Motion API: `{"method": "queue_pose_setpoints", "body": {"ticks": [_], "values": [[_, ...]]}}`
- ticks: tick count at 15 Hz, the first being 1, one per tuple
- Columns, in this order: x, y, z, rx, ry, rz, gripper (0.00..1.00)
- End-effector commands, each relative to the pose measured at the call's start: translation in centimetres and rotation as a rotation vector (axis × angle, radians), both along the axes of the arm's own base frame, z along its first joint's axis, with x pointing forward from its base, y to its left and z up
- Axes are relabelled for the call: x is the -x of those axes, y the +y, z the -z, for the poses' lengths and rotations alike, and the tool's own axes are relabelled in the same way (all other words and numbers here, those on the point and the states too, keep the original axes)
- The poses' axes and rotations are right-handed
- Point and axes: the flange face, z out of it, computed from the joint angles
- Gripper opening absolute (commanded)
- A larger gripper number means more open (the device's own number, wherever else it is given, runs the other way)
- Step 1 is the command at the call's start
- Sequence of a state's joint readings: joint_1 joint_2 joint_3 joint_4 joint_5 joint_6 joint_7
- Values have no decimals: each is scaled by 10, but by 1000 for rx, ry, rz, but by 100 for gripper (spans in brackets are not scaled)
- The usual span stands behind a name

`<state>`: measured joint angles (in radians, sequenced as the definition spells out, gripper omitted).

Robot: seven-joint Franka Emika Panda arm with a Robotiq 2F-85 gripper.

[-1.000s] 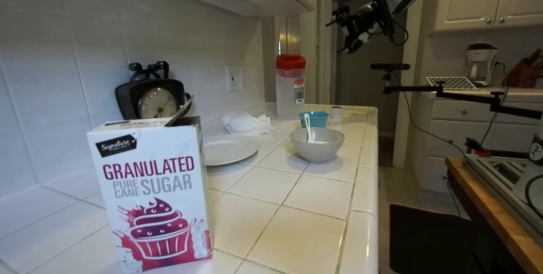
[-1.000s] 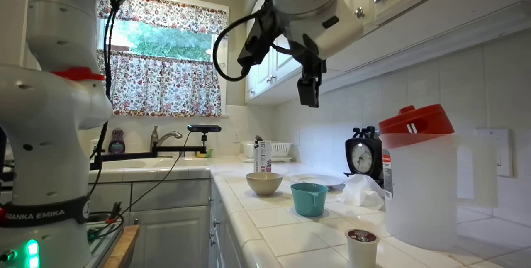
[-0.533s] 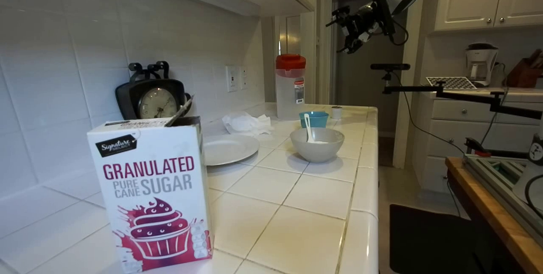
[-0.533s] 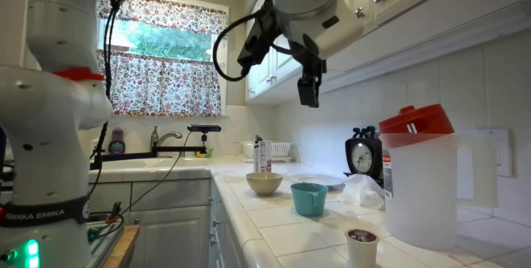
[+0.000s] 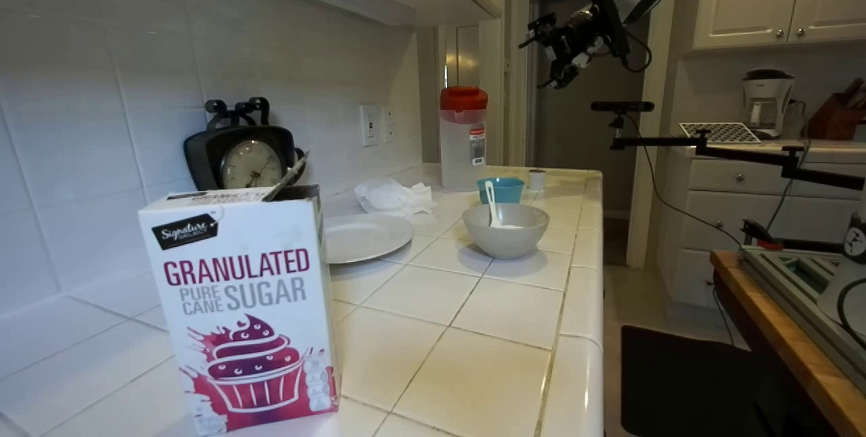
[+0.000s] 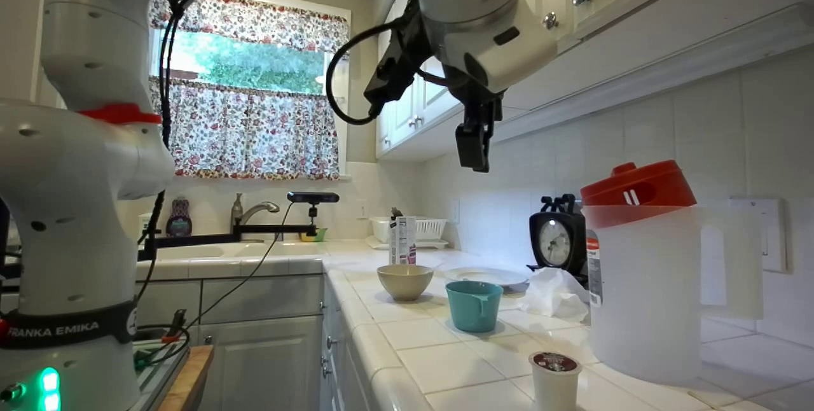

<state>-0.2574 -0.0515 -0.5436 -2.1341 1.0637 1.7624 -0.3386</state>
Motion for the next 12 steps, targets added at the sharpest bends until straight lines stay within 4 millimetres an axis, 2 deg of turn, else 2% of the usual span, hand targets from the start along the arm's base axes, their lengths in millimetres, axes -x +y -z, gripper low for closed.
{"method": "queue_pose_setpoints", "body": {"ticks": [1,5,8,12], "values": [[-6,-4,4,63,138,35,100],[-16,5,16,93,305,45,100],[-37,20,26,28,360,44,100],[-59,26,57,-29,486,74,100]]}}
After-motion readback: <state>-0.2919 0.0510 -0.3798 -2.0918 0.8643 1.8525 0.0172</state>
